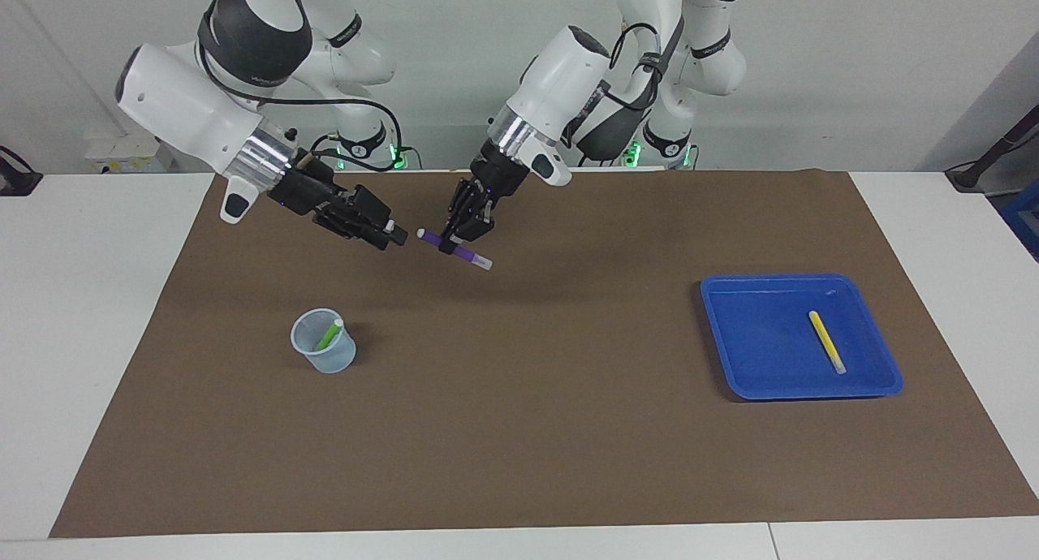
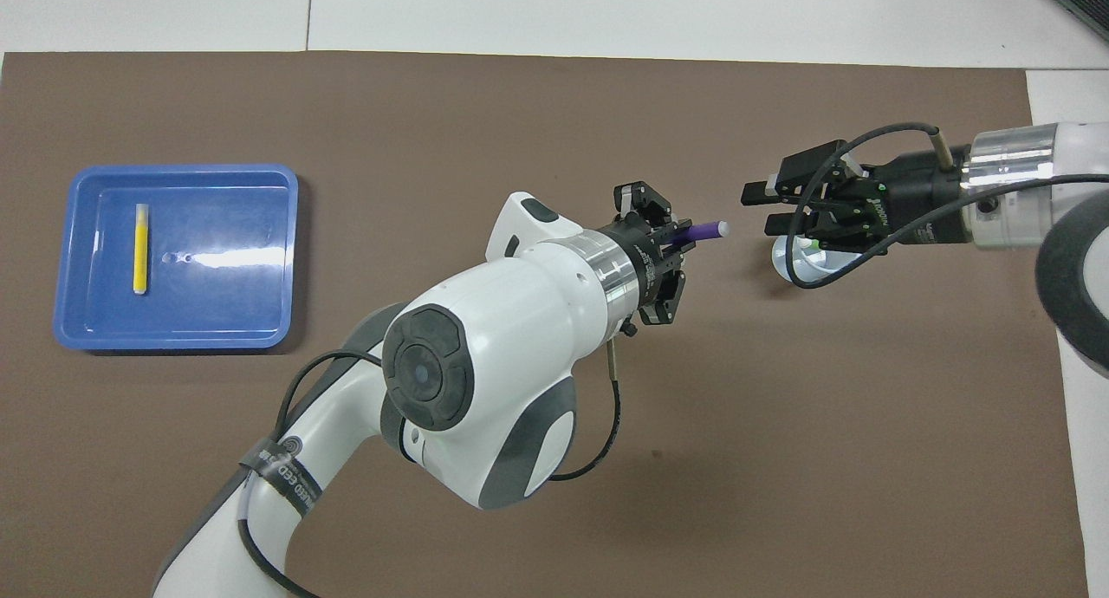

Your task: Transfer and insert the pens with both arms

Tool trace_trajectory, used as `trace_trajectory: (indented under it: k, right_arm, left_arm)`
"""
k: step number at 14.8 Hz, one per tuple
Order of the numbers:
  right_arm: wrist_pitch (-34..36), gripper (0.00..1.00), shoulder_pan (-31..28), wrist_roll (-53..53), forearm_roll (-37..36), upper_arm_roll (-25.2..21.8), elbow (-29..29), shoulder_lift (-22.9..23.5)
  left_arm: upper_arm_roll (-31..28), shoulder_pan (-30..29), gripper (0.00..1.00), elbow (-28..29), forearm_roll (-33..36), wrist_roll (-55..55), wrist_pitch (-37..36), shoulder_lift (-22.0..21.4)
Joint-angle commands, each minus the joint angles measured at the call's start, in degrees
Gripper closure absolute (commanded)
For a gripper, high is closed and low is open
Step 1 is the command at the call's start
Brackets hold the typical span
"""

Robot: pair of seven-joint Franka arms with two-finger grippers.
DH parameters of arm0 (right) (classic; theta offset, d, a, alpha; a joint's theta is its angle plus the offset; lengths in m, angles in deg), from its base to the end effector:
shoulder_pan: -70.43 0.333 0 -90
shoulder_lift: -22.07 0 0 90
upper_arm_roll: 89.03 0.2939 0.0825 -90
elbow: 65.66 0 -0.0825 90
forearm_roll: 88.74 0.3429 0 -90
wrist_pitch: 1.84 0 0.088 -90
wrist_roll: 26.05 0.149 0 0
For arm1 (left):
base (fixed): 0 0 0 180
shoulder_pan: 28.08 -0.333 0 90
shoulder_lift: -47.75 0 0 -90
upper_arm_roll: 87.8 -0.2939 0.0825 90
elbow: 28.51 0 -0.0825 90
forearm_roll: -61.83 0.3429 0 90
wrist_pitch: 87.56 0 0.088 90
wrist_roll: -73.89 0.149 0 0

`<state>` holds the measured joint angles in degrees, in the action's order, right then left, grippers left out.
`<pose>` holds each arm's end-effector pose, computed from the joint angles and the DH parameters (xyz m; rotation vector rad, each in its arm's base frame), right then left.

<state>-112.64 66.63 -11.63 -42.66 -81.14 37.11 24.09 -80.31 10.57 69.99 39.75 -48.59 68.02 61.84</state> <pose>0.5500 0.1164 0.5096 -2.3097 0.5160 0.0327 0.4713 -0.4693 0.4932 1.6118 1.7253 -0.2952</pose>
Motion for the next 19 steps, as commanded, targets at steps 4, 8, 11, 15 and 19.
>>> trace_trajectory:
  k: [4, 8, 11, 15, 19]
  right_arm:
    - [-1.61, 0.46, 0.55, 1.84, 0.59, 0.28, 1.11, -1.32]
    - [-1.69, 0.55, 1.08, 1.57, -0.02, 0.28, 1.11, -1.23]
    - [-1.96, 0.55, 1.16, 1.66, -2.48, 0.28, 1.11, -1.15]
    - [-2.92, 0.56, 1.16, 1.57, -2.57, 0.28, 1.11, -1.06]
    - [-3.01, 0.62, 1.08, 1.49, -2.66, 0.28, 1.11, -1.06]
  left_arm:
    - [-0.99, 0.90, 1.00, -7.62, 2.46, -3.55, 1.04, 6.13]
    - [-0.99, 2.04, 1.00, -9.37, 6.95, -8.83, 1.13, 7.09]
    - [-0.99, 2.21, 1.00, -9.73, 7.13, -9.89, 1.04, 7.27]
    - [-0.99, 3.18, 1.00, -9.73, 7.13, -9.89, 1.04, 7.19]
    - [-0.99, 3.53, 1.00, -9.73, 7.22, -9.89, 1.04, 7.19]
